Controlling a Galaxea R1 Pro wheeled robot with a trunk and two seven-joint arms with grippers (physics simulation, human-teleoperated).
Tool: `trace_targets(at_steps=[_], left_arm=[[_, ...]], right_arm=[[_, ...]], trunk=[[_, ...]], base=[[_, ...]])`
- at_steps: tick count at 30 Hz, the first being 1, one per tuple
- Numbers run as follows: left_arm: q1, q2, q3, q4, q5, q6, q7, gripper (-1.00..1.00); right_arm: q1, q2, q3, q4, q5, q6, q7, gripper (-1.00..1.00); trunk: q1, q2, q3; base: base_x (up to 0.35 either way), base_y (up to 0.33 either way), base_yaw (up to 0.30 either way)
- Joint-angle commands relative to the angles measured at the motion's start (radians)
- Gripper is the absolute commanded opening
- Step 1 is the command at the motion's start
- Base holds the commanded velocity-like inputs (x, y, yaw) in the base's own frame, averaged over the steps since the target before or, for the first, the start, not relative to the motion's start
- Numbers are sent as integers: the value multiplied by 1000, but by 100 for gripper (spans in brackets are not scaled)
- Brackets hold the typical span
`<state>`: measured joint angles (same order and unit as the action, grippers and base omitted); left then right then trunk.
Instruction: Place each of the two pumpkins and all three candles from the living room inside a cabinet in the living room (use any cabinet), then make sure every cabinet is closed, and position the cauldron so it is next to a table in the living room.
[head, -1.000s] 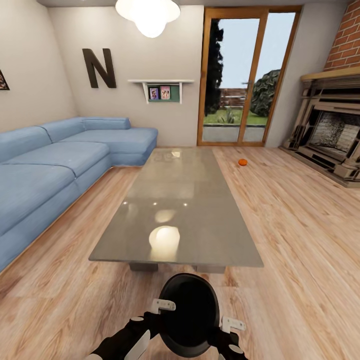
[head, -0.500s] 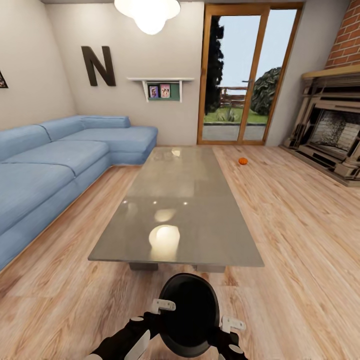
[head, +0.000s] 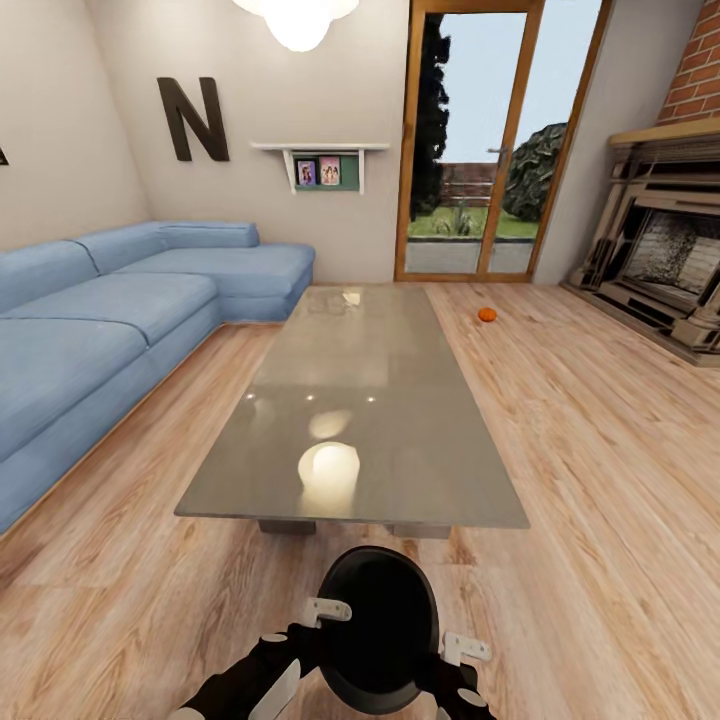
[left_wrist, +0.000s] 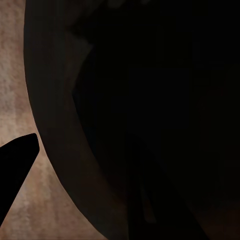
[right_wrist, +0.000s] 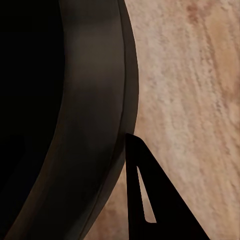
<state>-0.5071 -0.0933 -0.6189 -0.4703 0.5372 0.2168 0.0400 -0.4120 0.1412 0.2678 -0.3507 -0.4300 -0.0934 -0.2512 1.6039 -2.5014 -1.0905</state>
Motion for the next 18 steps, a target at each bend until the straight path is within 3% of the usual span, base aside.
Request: trace_targets(at_steps=[1,12,18], left_arm=[[-1,1,-4,-2,4,3,4,-100],[-1,1,-3,-2,4,4,4,-100],[-1,1,-2,-2,4,4,4,-100]], right_arm=[[-1,0,8,-8,-9,-3,3,-100],[-2,0,8,-8,-9,-3,3,-100],[-2,0,8,-8,-9,-3,3,-100]], trunk=[[0,0,-1],[0,0,-1],[1,-1,-16]], base=[[0,0,0],[0,0,0],[0,0,0]])
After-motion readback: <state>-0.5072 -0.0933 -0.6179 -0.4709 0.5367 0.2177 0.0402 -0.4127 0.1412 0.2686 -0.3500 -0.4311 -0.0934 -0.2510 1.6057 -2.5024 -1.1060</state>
